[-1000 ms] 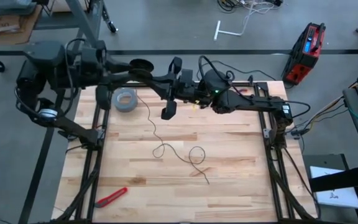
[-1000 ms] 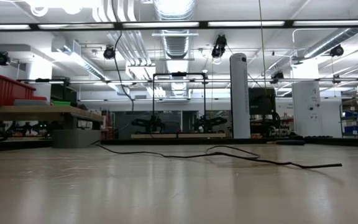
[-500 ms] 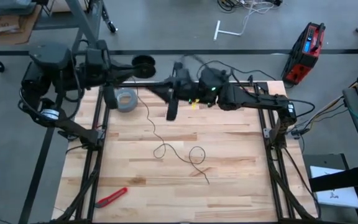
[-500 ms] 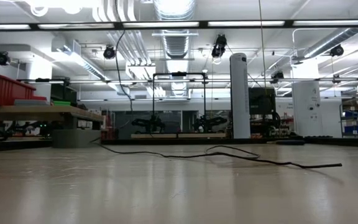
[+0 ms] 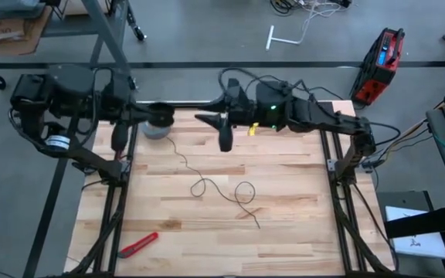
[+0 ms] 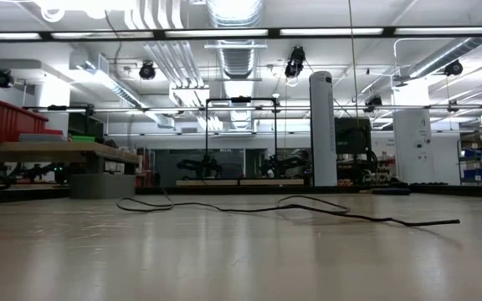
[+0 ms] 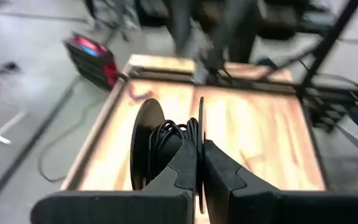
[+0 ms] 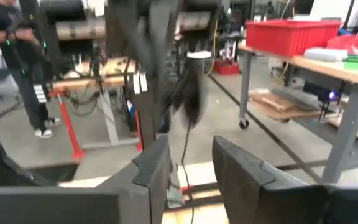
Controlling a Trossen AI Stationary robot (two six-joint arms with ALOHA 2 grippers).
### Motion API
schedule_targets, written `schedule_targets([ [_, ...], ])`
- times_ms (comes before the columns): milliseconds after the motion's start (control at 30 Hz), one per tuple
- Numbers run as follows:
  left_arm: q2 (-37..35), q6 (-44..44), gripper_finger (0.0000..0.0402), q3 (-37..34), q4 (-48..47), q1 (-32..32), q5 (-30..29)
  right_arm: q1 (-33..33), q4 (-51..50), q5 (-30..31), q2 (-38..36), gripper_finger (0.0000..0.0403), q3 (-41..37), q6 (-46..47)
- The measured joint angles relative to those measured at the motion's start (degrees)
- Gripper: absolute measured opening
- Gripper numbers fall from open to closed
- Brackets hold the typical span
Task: Coil cords
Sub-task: Coil the black wire on the black spool
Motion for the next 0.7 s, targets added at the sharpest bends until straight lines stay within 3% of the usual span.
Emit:
schedule_targets([
  [200,3.4,0.2,0.0,0.1,-1.9,0.0,5.1,0.0,-1.3,-3.7,0.0,0.0137,2.5,3.2],
  [700,9.3,5.4,0.0,0.2,3.5,0.0,3.6,1.6,-11.6,-5.0,0.8,0.0171,2.8,5.2],
])
